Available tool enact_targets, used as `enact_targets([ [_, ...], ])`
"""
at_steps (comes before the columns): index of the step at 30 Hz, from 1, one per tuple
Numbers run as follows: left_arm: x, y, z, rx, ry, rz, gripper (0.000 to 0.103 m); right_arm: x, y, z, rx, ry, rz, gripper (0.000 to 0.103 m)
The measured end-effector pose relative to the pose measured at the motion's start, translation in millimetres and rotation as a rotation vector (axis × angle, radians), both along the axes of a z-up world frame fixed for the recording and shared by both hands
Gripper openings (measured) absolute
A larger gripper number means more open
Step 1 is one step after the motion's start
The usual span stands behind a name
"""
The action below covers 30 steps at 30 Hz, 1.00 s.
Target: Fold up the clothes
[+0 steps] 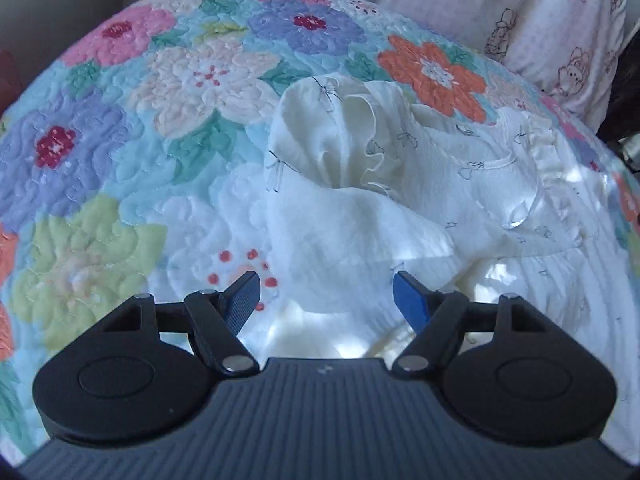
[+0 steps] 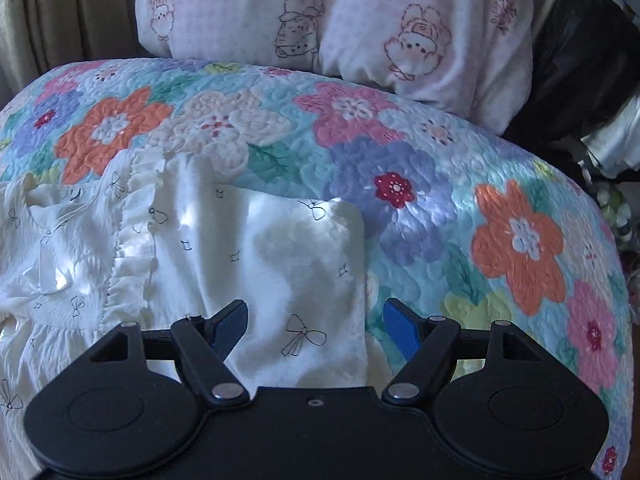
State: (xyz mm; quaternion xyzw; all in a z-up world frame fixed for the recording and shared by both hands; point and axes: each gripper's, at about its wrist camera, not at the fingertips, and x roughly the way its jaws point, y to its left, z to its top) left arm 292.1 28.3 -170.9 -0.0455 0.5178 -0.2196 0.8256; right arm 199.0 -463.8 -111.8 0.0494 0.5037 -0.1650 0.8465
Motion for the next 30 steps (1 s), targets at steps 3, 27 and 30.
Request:
enact_targets([
  [3, -8, -24, -5, 0.033, -0.016, -0.109, 0.073, -1, -24, -9, 0.068, -0.023, -0.027, 0.079],
  [27, 66, 135, -4, -0.035, -0.068, 0.372, 0.018, -1, -61, -90, 0.138, -0.063, -0.158, 0.08],
  [30, 62, 146, -10, -0.236, 0.005, 0.365, 0.041, 2, -62, -88, 0.124, -0.066, -0.101, 0.08],
])
